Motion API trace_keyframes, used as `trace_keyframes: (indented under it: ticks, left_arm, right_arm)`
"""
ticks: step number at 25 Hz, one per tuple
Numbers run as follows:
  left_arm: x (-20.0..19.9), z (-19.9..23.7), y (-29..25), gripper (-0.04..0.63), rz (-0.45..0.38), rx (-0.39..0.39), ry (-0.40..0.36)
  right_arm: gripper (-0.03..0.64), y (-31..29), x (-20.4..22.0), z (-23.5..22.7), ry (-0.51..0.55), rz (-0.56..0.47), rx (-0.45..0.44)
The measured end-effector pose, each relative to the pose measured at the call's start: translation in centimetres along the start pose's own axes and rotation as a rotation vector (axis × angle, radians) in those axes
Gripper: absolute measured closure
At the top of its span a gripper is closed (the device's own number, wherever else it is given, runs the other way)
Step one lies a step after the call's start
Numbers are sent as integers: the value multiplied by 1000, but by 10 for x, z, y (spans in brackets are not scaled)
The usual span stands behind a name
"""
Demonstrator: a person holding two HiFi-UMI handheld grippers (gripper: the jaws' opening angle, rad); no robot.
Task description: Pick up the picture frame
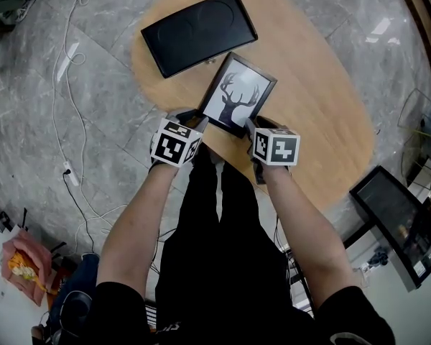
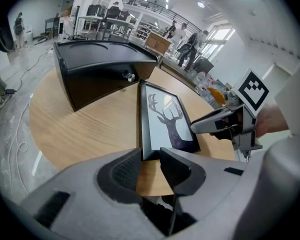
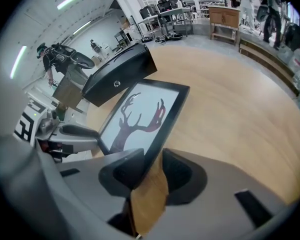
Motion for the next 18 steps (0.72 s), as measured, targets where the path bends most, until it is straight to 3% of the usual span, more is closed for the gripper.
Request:
trace_keyframes:
  ticks: [1,3,4,7,12,18]
  left_arm:
    - [3,-5,-2,480,19,32,6]
    - [11,-15,-7,503,59,90,-6]
    - [14,-19,-9,501,68,101,-16]
    - [17,-21,-11,500,52,105,8]
    - [19,-18,-10,483,28,106,27]
    - [20,-19,-5,477,22,101,38]
  right_arm:
    - [486,1,1,-1,-1,2,-2]
    - [401,1,4,-2,-12,13,-6]
    - [399,0,5,-4,-13,20,0]
    - [458,-3,6,-12,2,36,43]
    - [482,-4,3,-12,59,33,77]
    - [526,-1,4,-20,31,8,46]
Point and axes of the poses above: the fingertips, and each gripper's own axes: y backward along the fingers, z to its left, x out of its underside, the point moved 5 cm from there along y, backward along the fingers, and after that the axes turned 3 degrees about x, right-handed, at the moved point
